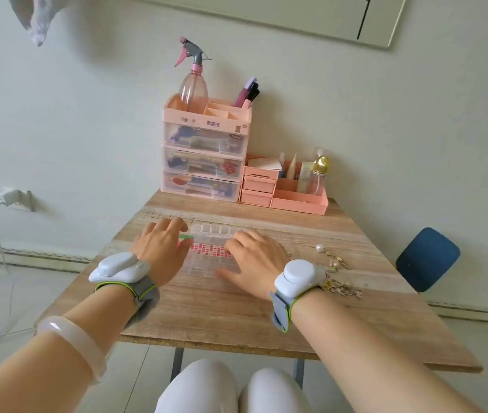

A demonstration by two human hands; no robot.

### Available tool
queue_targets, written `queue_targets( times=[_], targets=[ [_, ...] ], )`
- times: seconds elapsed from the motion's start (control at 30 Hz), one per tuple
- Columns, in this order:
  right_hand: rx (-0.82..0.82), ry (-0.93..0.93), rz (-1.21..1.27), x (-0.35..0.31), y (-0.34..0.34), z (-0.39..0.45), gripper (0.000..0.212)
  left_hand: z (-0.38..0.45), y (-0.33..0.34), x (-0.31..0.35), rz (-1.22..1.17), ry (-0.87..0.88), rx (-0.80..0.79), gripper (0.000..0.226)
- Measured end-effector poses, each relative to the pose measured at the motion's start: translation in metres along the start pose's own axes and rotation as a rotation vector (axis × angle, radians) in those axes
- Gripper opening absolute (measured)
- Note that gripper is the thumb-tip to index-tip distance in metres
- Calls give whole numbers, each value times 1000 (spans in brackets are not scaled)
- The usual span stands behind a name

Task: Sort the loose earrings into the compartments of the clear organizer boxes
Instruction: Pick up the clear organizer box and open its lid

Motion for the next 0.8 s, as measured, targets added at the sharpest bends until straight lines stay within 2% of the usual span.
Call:
queue_targets(
  times=[0.1, 0.23, 0.33, 0.43, 0.63, 0.8],
  targets=[
    [9, -20, -61, -8, 7, 4, 54, -3, 8, -17, -41, -83, -47, 37],
    [50, -73, -86, -18, 9, 5, 43, -11, 21, -30, -212, -150, -128, 45],
    [216, -164, -158, -26, 8, 7, 38, -17, 27, -26, -245, -149, -252, 77],
    [319, -156, -244, -27, 15, 11, 38, -18, 30, -25, -182, -114, -318, 106],
    [405, -159, -300, -24, 21, 14, 37, -20, 31, -33, -215, -159, -235, 117],
    [464, -172, -322, -27, 22, 15, 41, -22, 29, -34, -265, -213, -178, 116]
  ],
)
Point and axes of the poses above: each hand's wrist, its own z-axis towards the middle knuckle, its own y-axis out of the palm, x = y × z, the point moved 7 cm from there along z, towards the middle knuckle, and after that the axes turned 15 degrees about y, right-handed, at the moved point
